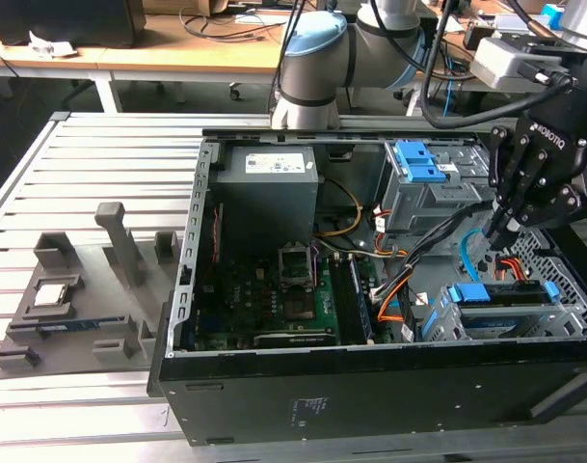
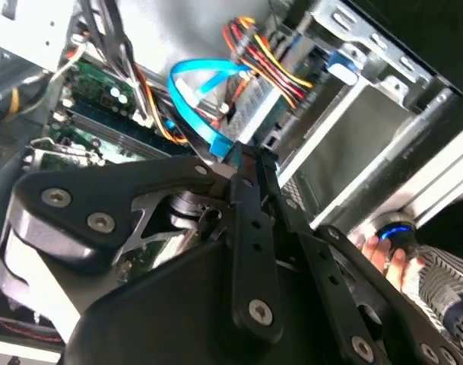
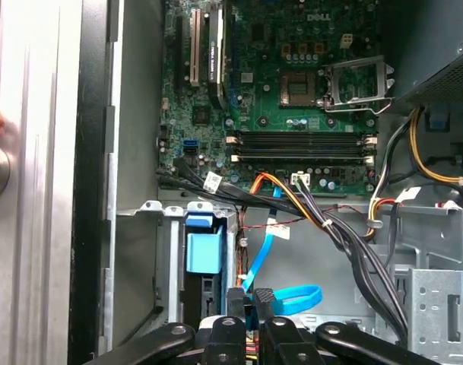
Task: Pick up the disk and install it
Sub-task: 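Insert the second disk wire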
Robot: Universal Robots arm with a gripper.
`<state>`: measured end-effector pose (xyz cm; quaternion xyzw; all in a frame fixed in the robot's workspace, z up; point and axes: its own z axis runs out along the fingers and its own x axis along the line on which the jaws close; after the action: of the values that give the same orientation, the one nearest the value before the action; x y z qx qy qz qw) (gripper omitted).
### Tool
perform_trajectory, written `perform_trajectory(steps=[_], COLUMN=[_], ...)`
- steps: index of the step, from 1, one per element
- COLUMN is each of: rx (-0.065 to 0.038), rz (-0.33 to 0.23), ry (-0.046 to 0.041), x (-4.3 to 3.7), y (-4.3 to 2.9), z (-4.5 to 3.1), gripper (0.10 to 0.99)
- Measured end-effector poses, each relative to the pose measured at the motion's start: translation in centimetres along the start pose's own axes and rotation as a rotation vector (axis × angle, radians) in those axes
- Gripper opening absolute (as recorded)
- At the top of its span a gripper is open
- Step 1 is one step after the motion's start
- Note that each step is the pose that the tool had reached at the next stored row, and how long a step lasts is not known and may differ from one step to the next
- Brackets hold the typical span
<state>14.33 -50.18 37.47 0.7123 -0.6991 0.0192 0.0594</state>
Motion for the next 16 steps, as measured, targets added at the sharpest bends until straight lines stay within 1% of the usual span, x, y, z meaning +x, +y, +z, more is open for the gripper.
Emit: perform_trajectory(steps=[1, 2, 3, 4, 5, 7, 10, 11, 12, 13, 16], rx=[0.0, 0.0, 0.0, 0.0, 0.0, -0.001, -0.001, -0.001, -0.001, 0.001, 0.004], rz=[0.0, 0.0, 0.0, -0.001, -0.005, -0.006, -0.007, -0.008, -0.011, -0.023, -0.059], ry=[0.0001, -0.0005, -0.0017, -0.002, -0.0016, -0.0016, -0.0019, -0.0112, -0.0273, -0.0293, -0.0269], x=[0.61, 1.49, 2.03, 2.17, 2.15, 2.09, 2.05, 2.05, 2.04, 2.06, 2.06], y=[0.01, 0.0, -0.03, -0.12, -0.34, -1.06, -1.63, -1.63, -1.63, -1.63, -1.64], z=[0.11, 0.49, 0.87, 1.22, 1.59, 2.19, 2.63, 2.66, 2.68, 2.76, 2.96], gripper=[0.165, 0.165, 0.165, 0.165, 0.165, 0.165, 0.165, 0.165, 0.165, 0.165, 0.165])
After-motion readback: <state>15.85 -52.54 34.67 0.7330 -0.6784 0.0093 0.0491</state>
